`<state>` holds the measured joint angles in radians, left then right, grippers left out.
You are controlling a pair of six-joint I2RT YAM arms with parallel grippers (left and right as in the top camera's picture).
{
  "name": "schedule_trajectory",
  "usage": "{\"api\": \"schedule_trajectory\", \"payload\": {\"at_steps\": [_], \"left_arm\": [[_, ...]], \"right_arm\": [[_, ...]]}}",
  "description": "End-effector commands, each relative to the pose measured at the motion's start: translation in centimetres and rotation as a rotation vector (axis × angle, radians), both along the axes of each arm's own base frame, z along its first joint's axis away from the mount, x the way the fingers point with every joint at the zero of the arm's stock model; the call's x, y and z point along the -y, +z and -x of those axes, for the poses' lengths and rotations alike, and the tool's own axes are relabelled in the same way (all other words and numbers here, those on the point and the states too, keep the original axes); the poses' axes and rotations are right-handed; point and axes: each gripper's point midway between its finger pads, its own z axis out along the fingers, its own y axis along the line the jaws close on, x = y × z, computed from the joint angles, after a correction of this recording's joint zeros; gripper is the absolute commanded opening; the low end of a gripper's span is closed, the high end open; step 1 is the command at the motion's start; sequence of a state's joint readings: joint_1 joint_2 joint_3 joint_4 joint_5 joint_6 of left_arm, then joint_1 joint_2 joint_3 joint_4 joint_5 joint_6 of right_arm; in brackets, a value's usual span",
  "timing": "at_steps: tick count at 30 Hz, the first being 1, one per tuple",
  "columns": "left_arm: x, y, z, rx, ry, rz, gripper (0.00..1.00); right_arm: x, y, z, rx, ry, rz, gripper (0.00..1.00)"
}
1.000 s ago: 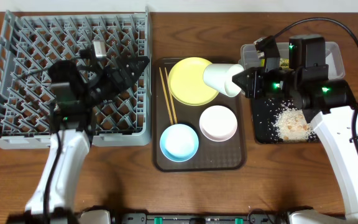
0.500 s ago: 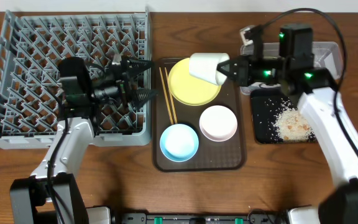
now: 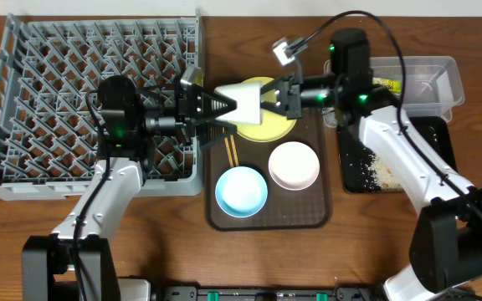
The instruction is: Sort waste into correct bins and load items into the dishwasher
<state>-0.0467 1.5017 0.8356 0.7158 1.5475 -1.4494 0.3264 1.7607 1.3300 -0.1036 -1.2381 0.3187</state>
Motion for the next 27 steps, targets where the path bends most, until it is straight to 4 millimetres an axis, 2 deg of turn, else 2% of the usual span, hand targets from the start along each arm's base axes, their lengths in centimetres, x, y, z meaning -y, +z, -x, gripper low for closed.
{"api": "schedule_trajectory", "payload": {"at_steps": [1, 6, 11, 16, 24, 27], "left_arm": [[0.0, 0.2, 0.5, 0.045, -0.026, 0.001, 0.99], [0.0, 0.2, 0.5, 0.045, -0.026, 0.001, 1.0], [0.0, 0.2, 0.5, 0.045, -0.026, 0.001, 0.89], [0.0, 0.2, 0.5, 0.045, -0.026, 0.001, 0.87], [0.0, 0.2, 0.5, 0.045, -0.026, 0.001, 0.57], [0.0, 0.2, 0.5, 0.045, -0.026, 0.001, 0.52]], "right_arm": [[-1.3, -0.1, 1.3, -0.038, 0.06, -0.012, 0.01], [-1.9, -0.6, 2.0, -0.067, 0.08, -0.002, 0.01], [-2.0, -1.7, 2.6, -0.099, 0.094, 0.023, 0.01], [-1.9, -2.2, 2.3, -0.106, 0.077, 0.037, 0.01], [-1.4, -2.3, 1.8, -0.109, 0.057, 0.043, 0.01], [-1.4, -2.4, 1.8, -0.112, 0.057, 0.044, 0.01]]}}
